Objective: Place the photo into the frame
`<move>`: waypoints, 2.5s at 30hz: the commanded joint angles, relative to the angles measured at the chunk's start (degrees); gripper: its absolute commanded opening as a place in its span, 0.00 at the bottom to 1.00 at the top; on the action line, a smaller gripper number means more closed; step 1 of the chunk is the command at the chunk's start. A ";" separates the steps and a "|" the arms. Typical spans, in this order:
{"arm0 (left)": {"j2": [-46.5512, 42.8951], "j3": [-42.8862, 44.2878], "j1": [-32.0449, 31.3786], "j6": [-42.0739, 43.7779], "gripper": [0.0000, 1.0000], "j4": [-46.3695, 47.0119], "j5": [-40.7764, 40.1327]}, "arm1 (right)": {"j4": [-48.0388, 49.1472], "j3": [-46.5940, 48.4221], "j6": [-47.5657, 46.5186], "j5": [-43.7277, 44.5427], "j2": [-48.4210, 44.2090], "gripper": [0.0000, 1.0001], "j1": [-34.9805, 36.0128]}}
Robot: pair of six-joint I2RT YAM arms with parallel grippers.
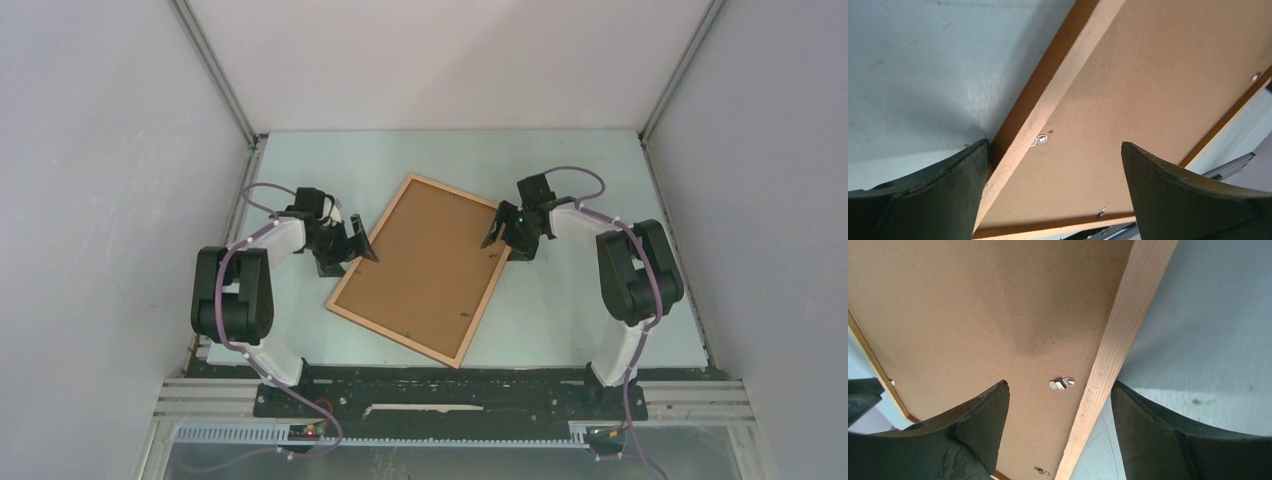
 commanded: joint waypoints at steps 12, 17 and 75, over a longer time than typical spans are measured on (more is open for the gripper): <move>-13.81 -6.68 2.69 -6.33 1.00 3.28 5.25 | -6.93 4.34 -1.31 3.21 0.44 0.96 -0.78; -15.12 -5.90 2.86 -4.95 1.00 3.69 5.81 | -7.97 4.07 5.50 5.33 0.94 0.82 0.43; -16.51 -9.68 5.57 -7.50 1.00 8.64 12.66 | -20.05 13.89 11.88 19.13 9.25 0.09 1.47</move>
